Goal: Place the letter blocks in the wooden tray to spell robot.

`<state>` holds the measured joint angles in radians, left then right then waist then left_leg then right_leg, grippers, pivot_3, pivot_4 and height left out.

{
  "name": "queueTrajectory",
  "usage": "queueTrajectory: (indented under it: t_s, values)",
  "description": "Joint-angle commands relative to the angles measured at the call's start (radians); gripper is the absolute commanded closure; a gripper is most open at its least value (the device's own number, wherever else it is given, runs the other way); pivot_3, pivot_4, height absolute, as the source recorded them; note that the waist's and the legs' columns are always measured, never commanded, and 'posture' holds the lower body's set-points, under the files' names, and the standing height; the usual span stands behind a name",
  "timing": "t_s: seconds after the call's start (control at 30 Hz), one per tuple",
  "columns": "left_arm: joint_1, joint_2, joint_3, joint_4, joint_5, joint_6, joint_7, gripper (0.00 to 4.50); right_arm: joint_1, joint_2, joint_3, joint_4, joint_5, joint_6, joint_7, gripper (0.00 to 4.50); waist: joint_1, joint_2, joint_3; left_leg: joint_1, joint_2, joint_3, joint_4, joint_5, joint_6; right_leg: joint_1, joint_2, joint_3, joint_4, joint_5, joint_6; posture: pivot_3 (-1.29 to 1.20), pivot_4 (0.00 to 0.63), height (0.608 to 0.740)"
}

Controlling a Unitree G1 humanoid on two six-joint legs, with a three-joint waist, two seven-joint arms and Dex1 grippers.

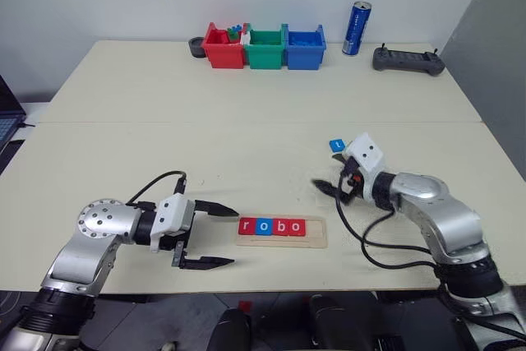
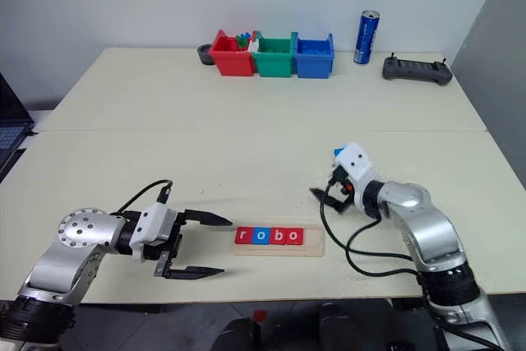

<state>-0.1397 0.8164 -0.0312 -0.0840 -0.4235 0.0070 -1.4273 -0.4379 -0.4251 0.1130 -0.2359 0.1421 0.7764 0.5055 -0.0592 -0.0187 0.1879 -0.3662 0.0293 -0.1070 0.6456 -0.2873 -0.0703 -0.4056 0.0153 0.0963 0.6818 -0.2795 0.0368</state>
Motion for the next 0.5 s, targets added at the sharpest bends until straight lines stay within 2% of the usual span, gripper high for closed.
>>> queueTrajectory:
  t_s: [0.03, 0.3, 0.5]
  values:
    - [-0.010, 0.008, 0.024, -0.043, -0.022, 0.022, 0.013, 0.00, -0.038, 0.060, -0.052, 0.064, -0.051, -0.050, -0.140, 0.03, 0.000, 0.000, 0.000, 0.000, 0.000, 0.000, 0.000, 0.000, 0.000, 0.000, 0.000, 0.000, 0.000, 0.000, 0.000, 0.00, 0.150, 0.740]
    - [-0.031, 0.005, 0.015, -0.039, -0.016, 0.035, 0.018, 0.00, -0.132, 0.169, -0.086, 0.348, -0.073, -0.172, -0.263, 0.03, -0.005, 0.000, 0.000, 0.000, 0.000, 0.000, 0.000, 0.000, 0.000, 0.000, 0.000, 0.000, 0.000, 0.000, 0.000, 0.00, 0.150, 0.740]
    - [-0.012, 0.004, 0.022, -0.006, -0.010, -0.001, 0.004, 0.00, -0.189, 0.211, -0.105, 0.529, -0.073, -0.252, -0.284, 0.03, -0.016, 0.000, 0.000, 0.000, 0.000, 0.000, -0.001, 0.000, 0.000, 0.000, 0.000, 0.000, 0.000, 0.000, 0.000, 0.00, 0.150, 0.740]
